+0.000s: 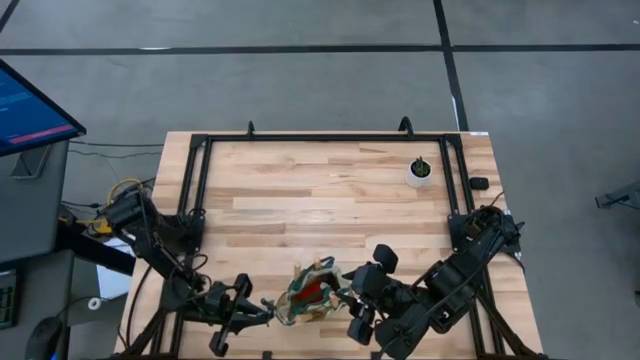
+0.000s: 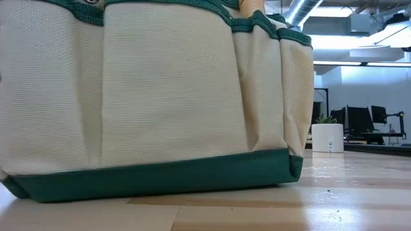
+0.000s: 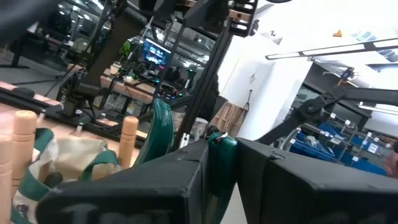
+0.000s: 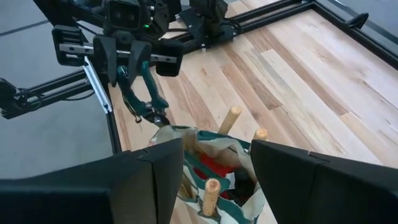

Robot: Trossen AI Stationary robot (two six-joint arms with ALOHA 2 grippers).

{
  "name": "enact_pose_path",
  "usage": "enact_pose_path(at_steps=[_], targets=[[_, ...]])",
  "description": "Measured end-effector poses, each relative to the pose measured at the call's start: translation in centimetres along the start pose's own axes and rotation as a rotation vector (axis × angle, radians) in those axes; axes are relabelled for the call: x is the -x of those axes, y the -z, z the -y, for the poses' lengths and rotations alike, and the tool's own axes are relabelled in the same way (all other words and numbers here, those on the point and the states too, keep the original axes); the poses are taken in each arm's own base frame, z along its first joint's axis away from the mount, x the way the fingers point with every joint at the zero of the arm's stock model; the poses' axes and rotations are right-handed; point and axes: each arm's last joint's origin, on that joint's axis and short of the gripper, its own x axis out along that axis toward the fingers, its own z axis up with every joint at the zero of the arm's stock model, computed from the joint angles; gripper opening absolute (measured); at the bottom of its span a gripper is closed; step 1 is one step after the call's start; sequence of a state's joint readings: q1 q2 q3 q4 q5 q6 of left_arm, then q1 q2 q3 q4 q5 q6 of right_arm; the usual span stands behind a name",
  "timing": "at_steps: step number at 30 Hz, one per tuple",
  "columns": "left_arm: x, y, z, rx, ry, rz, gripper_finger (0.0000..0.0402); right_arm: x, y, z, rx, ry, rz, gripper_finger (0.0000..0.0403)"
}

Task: Pick & Place Garden tools in Gardening bag
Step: Put the green shear scissors into the gardening bag pocket

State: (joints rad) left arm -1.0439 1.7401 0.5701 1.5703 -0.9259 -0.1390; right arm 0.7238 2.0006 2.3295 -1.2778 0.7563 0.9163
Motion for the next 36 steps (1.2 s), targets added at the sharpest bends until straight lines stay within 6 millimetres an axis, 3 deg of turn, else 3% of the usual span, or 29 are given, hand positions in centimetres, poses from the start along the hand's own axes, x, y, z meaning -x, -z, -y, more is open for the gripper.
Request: enact_pose_path(at_steps=[16,27,36], targets=[[-0.2,0.3,-1.5,-0.011,-0.026,-0.010,0.0033,-0.7,-0.6,0.5,-0.005,0.022,0.003,0.0179],[-1.9,0.0,-3.0,0.004,-0.007,0.010,0.0034,-0.9,-0.7,0.7,0.015,0.027,0.003,0.0179],[-1.9,0.1,-3.3,0.007,-0.013,0.006,0.0034,-0.9,-0.7,0.7,0.018,0.028,0.002,0.0179]])
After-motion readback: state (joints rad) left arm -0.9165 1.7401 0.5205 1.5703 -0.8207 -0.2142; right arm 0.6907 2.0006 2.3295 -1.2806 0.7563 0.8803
